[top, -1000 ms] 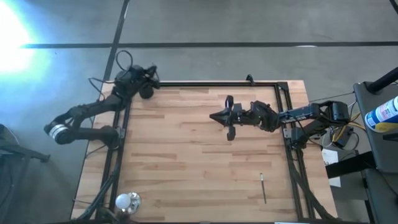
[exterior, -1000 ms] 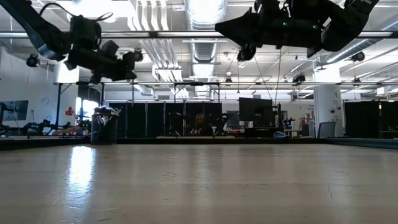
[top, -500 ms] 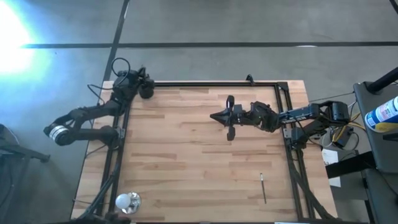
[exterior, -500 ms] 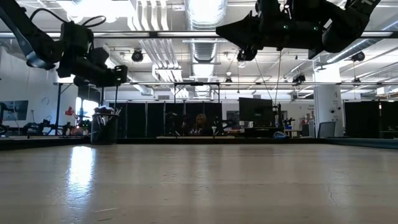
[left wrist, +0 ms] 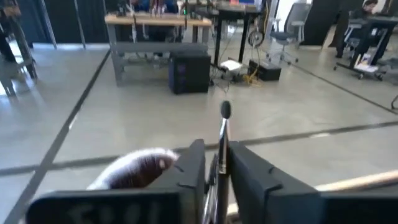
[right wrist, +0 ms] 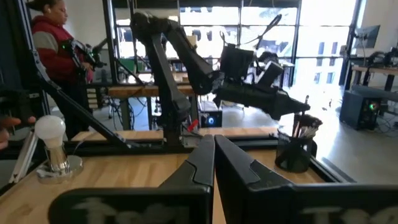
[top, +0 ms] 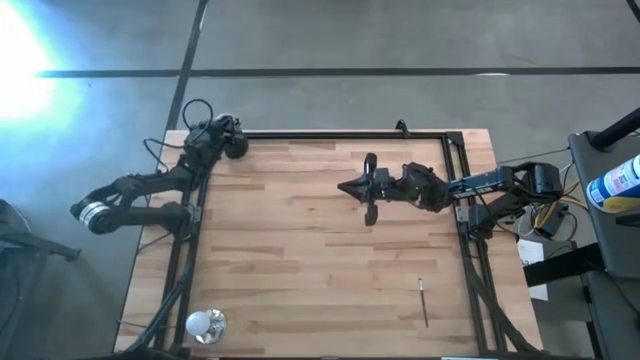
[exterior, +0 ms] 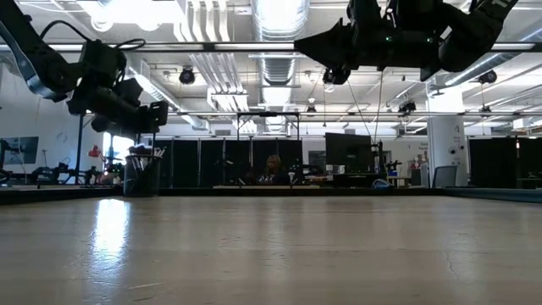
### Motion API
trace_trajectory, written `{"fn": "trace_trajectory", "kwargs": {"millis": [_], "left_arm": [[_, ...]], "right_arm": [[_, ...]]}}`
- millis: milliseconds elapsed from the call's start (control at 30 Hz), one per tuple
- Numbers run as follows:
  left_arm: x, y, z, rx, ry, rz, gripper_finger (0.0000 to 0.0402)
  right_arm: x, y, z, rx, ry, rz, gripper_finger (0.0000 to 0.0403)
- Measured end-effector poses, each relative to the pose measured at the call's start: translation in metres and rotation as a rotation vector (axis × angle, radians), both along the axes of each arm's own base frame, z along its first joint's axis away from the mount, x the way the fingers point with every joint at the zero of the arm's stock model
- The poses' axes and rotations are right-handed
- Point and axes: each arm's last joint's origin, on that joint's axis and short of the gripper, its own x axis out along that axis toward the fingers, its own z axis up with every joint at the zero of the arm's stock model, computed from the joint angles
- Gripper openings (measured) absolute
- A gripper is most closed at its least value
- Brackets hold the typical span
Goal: Put items in baskets/containers
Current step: Put the black eyeshadow brush into the black pen holder
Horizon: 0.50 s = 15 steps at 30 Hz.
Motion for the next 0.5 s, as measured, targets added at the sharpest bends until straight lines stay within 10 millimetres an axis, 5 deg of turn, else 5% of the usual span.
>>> {"fn": "trace_trajectory", "kwargs": {"millis": [200,500], "left_arm": [[0.0,-0.003,0.001,-0.042,0.004,-0.03,0.0112],[-0.009,-0.02,0.02,-0.032,-0.024,-0.105,0.0119]], "right_arm": [[0.0,-0.001,-0.006,0.036,0.06,-0.034,0.0008],[-0.006,-0.003,-0.017,0.157,0.243,-0.138,0.0008]]}}
